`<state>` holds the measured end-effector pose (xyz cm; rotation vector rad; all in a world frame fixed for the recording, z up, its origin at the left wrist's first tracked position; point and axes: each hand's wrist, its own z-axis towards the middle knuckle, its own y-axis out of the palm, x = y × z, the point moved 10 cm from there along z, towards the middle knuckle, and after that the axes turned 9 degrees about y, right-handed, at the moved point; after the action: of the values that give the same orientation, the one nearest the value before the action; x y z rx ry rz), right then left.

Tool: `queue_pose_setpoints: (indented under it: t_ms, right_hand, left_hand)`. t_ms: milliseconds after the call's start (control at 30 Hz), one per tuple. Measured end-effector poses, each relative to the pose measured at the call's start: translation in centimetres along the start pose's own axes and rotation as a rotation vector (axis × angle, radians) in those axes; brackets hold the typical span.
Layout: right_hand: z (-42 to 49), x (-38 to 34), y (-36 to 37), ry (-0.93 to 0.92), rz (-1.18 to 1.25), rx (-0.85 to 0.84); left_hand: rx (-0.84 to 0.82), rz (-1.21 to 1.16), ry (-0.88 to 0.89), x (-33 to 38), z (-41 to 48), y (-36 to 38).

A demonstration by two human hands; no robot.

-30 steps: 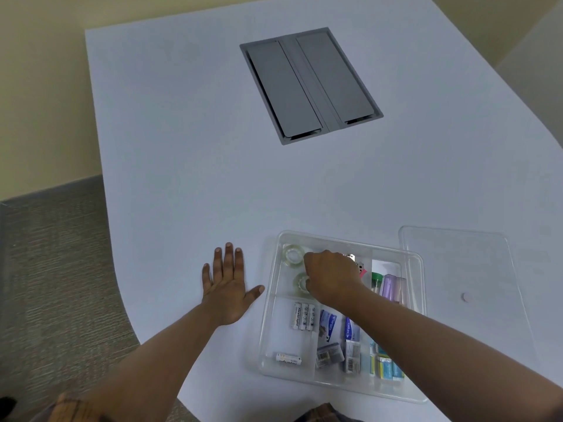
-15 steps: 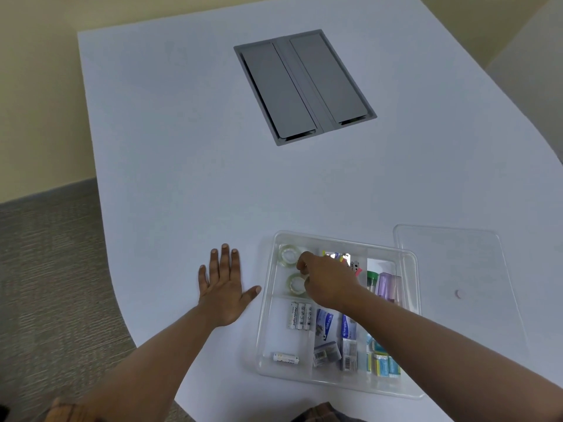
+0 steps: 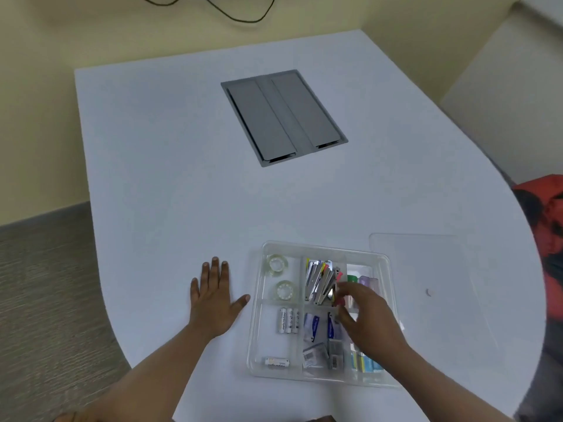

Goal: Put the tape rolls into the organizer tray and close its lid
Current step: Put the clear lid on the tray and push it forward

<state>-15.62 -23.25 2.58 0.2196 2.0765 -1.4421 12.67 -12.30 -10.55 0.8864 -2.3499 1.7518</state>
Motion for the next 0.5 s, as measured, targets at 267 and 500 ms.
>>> queue_pose_setpoints:
  t_ms: [267,500]
  right_hand:
    - [-8.0,10.3,-3.6,0.403,0.099,0.190]
    - [-11.0,15.5,-3.0,0.534,-0.047,0.158]
  left_hand:
    - [0.484,-0.431,0.123,6.8,-5.4,-7.1]
    - [0.264,-0.452,0.475,18.4,-9.0,-4.9]
